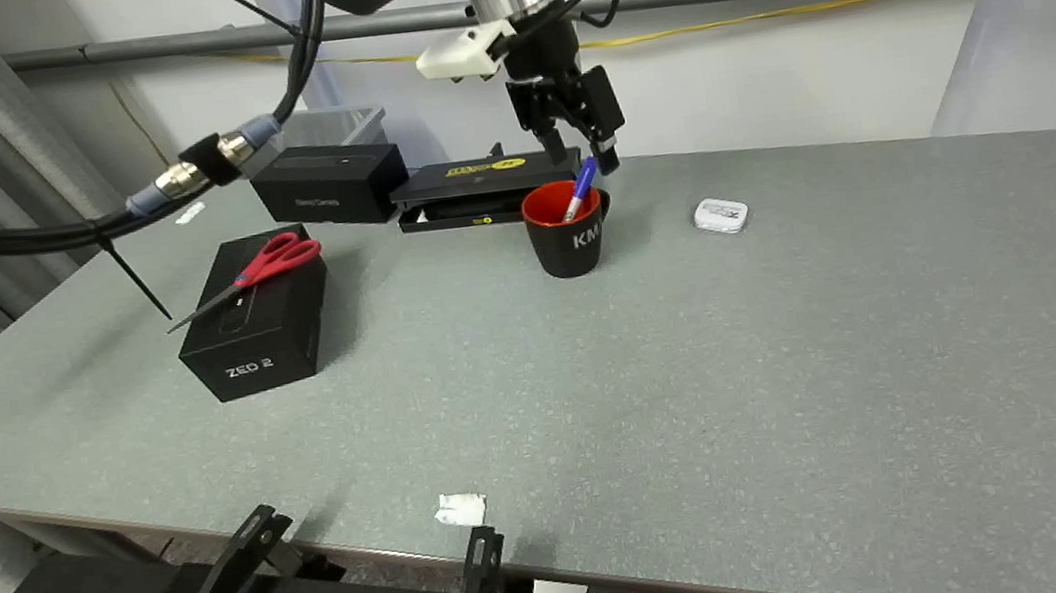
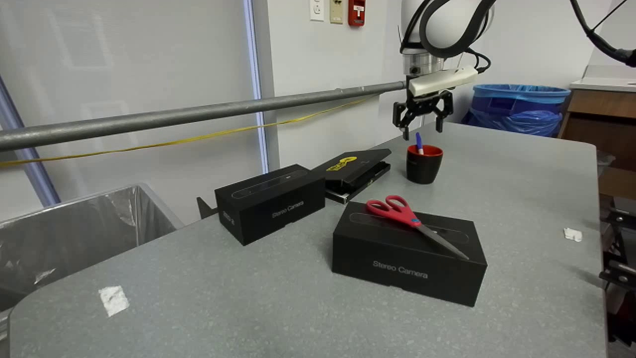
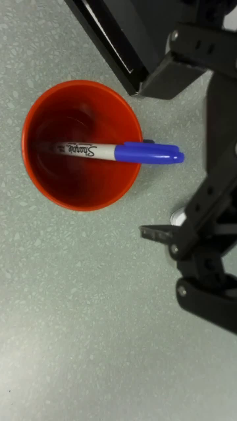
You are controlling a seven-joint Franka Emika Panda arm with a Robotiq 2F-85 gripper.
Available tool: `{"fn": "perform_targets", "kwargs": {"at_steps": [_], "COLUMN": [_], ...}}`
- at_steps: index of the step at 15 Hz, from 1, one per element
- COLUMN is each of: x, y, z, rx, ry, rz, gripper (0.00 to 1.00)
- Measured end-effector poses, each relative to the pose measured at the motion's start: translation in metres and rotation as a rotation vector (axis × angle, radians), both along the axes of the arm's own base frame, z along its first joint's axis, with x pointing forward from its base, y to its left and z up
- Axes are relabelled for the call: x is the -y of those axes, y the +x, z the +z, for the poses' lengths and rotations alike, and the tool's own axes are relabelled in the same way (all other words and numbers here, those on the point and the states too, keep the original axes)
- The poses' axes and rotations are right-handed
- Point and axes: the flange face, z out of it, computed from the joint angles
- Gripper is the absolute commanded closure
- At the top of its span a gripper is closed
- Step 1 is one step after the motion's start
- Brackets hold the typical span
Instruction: Remove the marker from the mug cup and place it on the table
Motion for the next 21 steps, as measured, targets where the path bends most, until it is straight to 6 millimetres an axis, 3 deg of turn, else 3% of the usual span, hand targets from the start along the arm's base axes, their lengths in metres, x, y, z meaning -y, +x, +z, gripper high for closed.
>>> {"fn": "perform_targets", "kwargs": {"at_steps": [3,4,6,14,21], "x": [0.003,0.003,0.003,0.005,0.015], "y": [0.004,0.005,0.008,0.013,0.017], "z": [-0.006,-0.007,-0.010,-0.008,0.008], "rx": [0.021,0.024,0.028,0.050,0.107], "ry": [-0.019,-0.024,-0.034,-0.053,-0.084], "rz": [-0.038,-0.048,-0.064,-0.098,-0.120], "gripper": [0.00,0.25,0.32,0.97,0.98]}}
